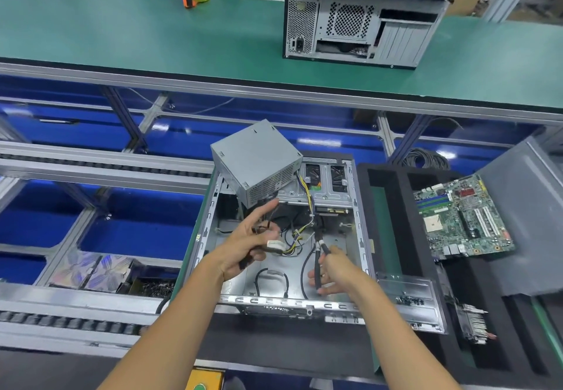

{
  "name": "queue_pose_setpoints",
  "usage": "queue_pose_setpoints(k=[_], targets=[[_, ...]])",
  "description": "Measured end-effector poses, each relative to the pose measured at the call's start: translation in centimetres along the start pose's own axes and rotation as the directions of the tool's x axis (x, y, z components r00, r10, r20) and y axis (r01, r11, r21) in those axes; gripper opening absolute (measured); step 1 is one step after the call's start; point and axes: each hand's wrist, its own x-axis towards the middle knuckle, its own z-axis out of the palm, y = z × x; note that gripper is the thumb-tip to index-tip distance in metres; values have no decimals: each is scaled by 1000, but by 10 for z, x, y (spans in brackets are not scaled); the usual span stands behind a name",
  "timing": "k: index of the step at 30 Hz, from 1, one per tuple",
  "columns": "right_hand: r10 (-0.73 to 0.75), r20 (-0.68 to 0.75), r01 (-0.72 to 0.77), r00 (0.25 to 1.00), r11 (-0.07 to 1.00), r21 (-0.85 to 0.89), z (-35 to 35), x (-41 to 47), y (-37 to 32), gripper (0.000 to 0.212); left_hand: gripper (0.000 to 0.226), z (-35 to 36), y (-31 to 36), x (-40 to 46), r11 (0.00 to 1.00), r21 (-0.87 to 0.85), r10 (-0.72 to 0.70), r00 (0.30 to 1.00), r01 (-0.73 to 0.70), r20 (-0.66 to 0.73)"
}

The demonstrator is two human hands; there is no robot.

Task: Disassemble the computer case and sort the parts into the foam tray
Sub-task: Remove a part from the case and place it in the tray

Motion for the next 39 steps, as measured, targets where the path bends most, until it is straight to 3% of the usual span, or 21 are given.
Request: queue_pose_setpoints(k=[3,6,8,10,12,15,17,19,21,23,25,27,30,32,33,36,37,39], targets=[[-21,-39,18,999,997,-75,3,11,1,26,83,-4,1,-5,954,300,26,994,8,-110],[-31,-115,22,993,997,-72,6,23,7,45,50,-9,0,-10,808,587,147,951,42,-270],[-1,-106,-10,994,995,-102,6,28,11,62,32,-16,-4,-10,715,694,274,880,83,-388],[25,-35,-33,999,973,-230,8,29,11,76,30,-18,-8,-9,657,743,354,819,125,-451],[44,10,-34,999,871,-490,11,30,13,85,29,-16,-9,-9,627,765,386,795,145,-467],[72,-8,-50,997,610,-791,12,29,10,83,24,-17,-12,-8,636,746,347,790,197,-505],[103,-13,-66,995,532,-844,13,28,8,82,25,-19,-11,-9,670,696,247,806,258,-537],[127,-23,-84,992,504,-859,14,24,7,88,34,-21,-11,-9,775,566,112,820,282,-562],[64,-59,-85,996,550,-831,19,19,3,87,47,-21,-10,-10,848,456,47,818,271,-573],[-68,-91,-23,994,665,-746,22,13,-7,69,49,-19,-5,-11,900,377,45,815,218,-578],[-238,-114,121,965,781,-612,22,5,-24,52,43,-15,2,-12,948,283,42,823,147,-567],[-378,-190,284,906,876,-390,25,-11,-48,52,47,-12,8,-12,976,200,42,818,90,-574],[-543,-249,514,802,839,-176,36,-26,-94,50,63,-9,13,-6,988,157,96,798,-1,-595],[-499,-283,510,819,859,-40,51,-22,-127,52,77,-4,20,-6,980,196,137,793,-22,-594],[-456,-356,478,816,878,-28,56,-17,-143,58,82,-1,23,-6,979,202,146,797,-31,-587],[-520,-505,415,689,854,-314,62,2,-174,73,69,6,28,-5,996,75,77,801,-40,-593],[-549,-482,390,683,832,-394,60,9,-182,71,56,7,30,-5,999,18,47,807,-45,-589],[-517,-393,373,761,843,-387,52,22,-197,57,35,9,36,-5,991,-109,4,824,-79,-567]])
